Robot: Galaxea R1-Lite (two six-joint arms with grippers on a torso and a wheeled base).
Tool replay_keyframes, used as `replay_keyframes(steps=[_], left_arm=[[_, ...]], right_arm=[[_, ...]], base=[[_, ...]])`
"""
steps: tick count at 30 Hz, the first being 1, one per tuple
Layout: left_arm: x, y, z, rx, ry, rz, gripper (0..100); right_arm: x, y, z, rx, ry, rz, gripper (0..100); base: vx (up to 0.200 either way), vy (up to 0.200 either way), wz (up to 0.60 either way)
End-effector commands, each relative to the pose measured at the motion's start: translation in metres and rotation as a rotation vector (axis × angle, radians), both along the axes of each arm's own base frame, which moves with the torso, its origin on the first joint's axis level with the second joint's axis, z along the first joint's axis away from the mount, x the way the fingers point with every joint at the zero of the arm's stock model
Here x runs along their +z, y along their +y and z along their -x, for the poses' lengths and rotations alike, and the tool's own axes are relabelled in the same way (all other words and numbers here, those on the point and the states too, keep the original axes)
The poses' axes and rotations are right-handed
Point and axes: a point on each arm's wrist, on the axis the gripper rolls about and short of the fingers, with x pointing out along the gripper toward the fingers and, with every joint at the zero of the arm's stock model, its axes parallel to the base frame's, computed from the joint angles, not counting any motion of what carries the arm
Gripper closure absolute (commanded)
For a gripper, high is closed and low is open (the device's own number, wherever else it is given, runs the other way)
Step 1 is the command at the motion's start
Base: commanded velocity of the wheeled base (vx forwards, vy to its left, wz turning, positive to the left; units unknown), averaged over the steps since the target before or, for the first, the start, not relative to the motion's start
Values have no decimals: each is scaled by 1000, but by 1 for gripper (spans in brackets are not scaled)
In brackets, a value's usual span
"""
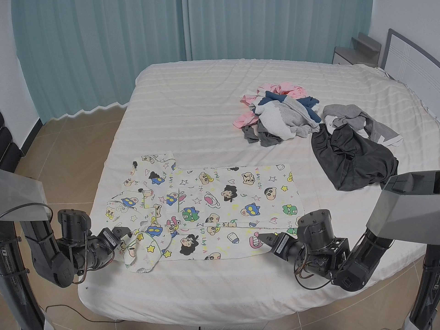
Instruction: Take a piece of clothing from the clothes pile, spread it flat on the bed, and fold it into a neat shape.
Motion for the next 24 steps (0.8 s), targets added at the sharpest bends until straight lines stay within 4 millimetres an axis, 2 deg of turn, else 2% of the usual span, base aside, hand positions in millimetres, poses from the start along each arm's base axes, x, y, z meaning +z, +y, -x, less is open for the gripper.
replay_keyframes(steps=[1, 3, 5, 10, 16, 20, 24], left_arm=[[-10, 0, -11, 32, 14, 23, 0], [-11, -1, -12, 44, 17, 44, 0], [-10, -2, -14, 51, 8, 59, 0], [-5, -2, -24, 109, -22, 138, 0], [-8, -4, -21, 108, 0, 143, 0], [-3, -3, -18, 109, -6, 141, 0], [19, -3, -5, 106, 46, 136, 0]], right_arm=[[-18, -22, -6, -79, 36, 22, 0], [-29, -27, -6, -94, 63, 41, 0], [-32, -28, -6, -103, 69, 49, 0], [-36, -33, -11, -133, 67, 44, 0], [-39, -38, -16, -181, 62, 5, 0], [-41, -42, -17, -191, 71, 6, 0], [-42, -42, -17, -195, 74, 5, 0]], base=[[0, 0, 0], [0, 0, 0], [0, 0, 0], [0, 0, 0], [0, 0, 0], [0, 0, 0], [0, 0, 0]])
